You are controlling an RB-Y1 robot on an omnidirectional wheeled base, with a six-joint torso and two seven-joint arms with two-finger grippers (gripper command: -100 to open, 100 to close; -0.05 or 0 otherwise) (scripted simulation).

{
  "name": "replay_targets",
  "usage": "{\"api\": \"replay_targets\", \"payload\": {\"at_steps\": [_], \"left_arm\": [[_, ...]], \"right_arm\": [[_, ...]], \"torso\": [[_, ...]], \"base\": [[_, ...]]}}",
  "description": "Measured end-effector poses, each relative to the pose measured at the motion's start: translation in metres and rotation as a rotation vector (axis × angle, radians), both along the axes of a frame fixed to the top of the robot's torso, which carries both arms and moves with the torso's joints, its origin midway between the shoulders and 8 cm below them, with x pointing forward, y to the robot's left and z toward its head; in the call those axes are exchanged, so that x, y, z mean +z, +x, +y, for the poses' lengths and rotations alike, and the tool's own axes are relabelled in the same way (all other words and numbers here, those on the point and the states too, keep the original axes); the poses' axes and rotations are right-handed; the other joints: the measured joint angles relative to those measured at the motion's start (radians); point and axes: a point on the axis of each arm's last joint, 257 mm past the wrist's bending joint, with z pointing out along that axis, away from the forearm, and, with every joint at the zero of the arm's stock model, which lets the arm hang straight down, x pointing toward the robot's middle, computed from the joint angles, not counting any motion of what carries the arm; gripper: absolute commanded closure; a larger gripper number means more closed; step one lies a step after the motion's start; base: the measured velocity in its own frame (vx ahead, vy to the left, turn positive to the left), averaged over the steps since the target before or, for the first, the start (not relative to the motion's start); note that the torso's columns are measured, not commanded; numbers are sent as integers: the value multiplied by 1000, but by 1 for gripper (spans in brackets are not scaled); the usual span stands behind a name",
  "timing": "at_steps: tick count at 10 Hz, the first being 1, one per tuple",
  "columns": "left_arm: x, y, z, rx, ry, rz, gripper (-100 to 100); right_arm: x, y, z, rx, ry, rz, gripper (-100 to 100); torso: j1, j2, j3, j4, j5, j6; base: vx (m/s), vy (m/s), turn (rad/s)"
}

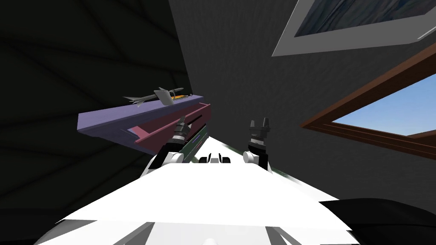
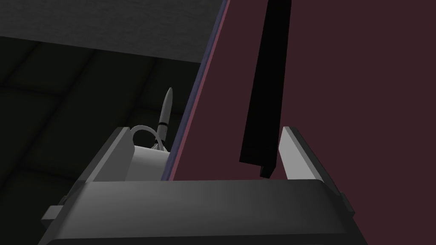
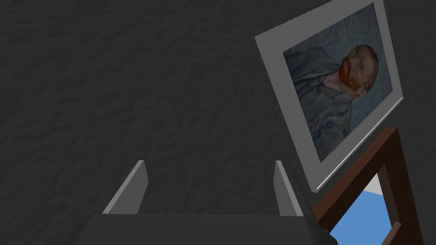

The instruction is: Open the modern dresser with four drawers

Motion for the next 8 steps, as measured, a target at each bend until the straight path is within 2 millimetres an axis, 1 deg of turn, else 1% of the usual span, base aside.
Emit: {"api": "replay_targets", "payload": {"at_steps": [3,4,8], "left_arm": [[7,-11,1,2,0,23,-100],[6,-12,1,3,0,28,0],[2,-11,2,4,0,38,0]], "right_arm": [[0,0,0,0,0,0,0],[0,0,0,0,0,0,0],[0,0,0,0,0,0,0]], "torso": [[-2,3,1,5,-3,1],[-2,3,1,3,-2,1],[2,0,0,1,0,0]], "base": [[29,-1,9],[0,0,0],[0,0,0]]}}
